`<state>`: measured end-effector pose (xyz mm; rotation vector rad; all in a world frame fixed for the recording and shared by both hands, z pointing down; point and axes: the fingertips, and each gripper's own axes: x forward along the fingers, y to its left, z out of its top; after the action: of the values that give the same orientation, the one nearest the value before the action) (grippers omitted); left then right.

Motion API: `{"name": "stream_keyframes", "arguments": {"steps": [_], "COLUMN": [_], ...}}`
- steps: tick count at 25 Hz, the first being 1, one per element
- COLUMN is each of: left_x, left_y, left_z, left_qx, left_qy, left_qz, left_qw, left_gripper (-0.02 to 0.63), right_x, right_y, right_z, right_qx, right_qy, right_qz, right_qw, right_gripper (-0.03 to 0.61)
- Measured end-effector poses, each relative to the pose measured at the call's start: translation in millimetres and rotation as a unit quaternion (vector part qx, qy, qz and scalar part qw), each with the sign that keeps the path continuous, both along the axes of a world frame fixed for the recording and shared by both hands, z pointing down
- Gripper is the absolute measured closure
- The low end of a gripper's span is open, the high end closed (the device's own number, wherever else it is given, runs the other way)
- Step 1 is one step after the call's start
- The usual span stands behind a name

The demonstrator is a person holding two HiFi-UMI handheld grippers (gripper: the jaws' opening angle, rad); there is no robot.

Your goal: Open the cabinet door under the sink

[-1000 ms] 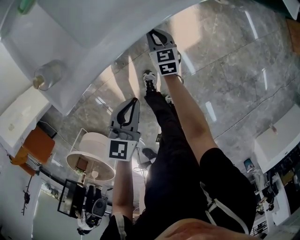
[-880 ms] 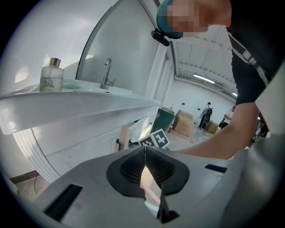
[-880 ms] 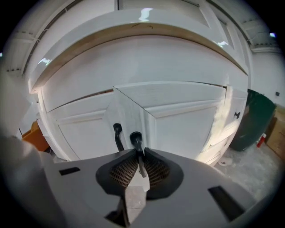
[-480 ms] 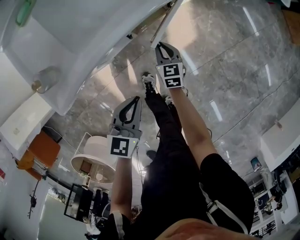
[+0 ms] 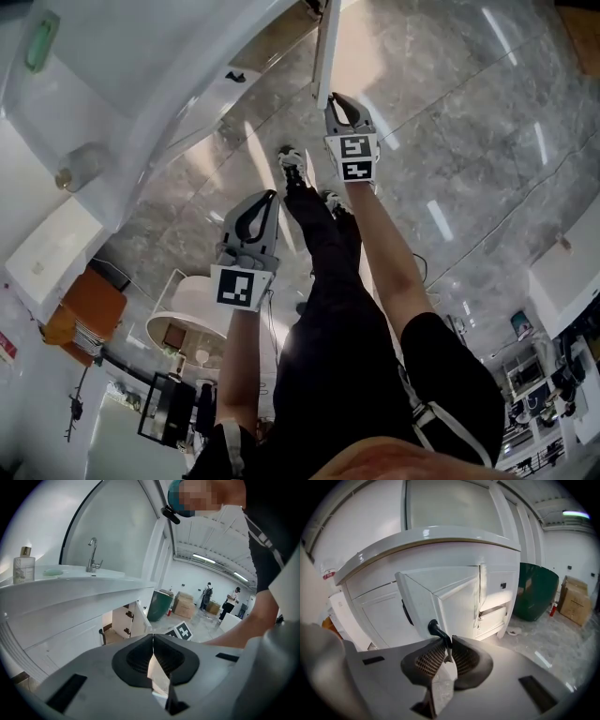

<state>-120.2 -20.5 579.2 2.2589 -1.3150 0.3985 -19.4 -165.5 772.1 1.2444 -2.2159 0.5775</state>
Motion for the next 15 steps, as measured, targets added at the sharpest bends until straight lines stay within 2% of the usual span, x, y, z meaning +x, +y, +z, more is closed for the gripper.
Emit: {"name": "stream_keyframes", "arguments": {"steps": [4,9,12,15], "left_x": [16.4,44.6,52.5,54.6], "left_y": [-1.2,-3.8,0.5,0.8], "left_z": [4.8,-2.3,0.7,4.0], "left_qx": [-0.001,0.013,0.006,0.001], "left_qy": [-0.003,0.015,0.016,0.016], "left_qz": [0.015,0.030,0.038,0.040], "left_qw": [0.9999,0.9993,0.9991,0.9991], "left_gripper": [0.597,0.597,0.597,0.597], "right_x": [18.1,54.9,64.8,79.1], "right_y": [-0.7,-5.9,-8.4,-13.1], "right_z": [2.4,3.2,4.0,4.9], "right_qx": [0.005,0.004,0.009,0.011], "right_qy": [0.011,0.005,0.019,0.023], "right_qz": [-0.029,-0.009,-0.032,-0.031], "right_qw": [1.000,1.000,0.999,0.999], "right_gripper": [0.482,0.486,0.489,0.492]}}
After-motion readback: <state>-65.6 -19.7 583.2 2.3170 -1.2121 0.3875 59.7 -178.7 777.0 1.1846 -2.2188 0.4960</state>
